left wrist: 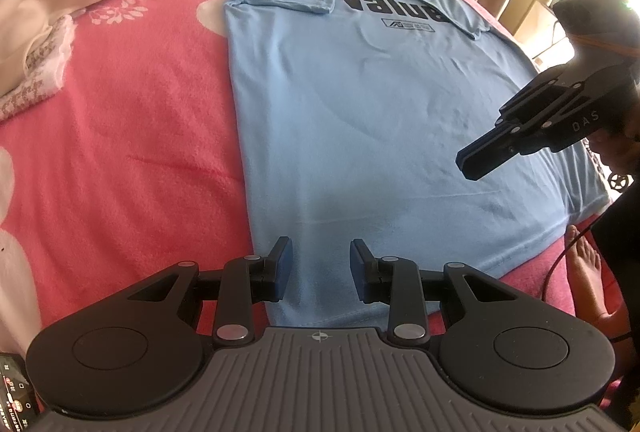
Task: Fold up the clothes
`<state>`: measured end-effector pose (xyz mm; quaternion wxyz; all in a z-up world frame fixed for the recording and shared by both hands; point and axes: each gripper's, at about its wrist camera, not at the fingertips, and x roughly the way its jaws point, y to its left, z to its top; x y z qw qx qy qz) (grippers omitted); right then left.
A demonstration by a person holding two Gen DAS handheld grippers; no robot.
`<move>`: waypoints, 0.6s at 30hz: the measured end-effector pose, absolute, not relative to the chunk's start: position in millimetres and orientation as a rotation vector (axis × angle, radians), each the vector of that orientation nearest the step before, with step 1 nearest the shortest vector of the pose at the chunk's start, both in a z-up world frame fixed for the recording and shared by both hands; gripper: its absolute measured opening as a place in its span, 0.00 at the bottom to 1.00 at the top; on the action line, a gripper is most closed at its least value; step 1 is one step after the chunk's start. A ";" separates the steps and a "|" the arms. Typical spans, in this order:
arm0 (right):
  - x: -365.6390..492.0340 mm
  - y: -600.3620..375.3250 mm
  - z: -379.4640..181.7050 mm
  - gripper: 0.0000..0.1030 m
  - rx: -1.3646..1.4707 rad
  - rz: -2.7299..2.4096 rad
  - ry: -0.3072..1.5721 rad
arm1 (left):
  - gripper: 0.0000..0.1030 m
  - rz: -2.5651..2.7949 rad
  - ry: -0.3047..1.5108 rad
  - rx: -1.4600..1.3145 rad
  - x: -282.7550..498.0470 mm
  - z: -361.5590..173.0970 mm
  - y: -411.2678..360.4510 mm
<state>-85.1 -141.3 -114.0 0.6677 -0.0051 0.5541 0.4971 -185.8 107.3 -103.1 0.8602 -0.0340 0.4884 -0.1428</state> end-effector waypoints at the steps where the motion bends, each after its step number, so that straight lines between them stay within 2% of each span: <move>1: -85.3 -141.1 -114.0 0.08 -0.012 1.122 1.250 | 0.30 -0.300 1.026 -0.071 -185.7 -103.2 107.3; 18: -87.2 -138.5 -115.1 0.08 -0.014 1.120 1.262 | 0.31 -0.303 1.046 -0.053 -183.5 -107.1 104.3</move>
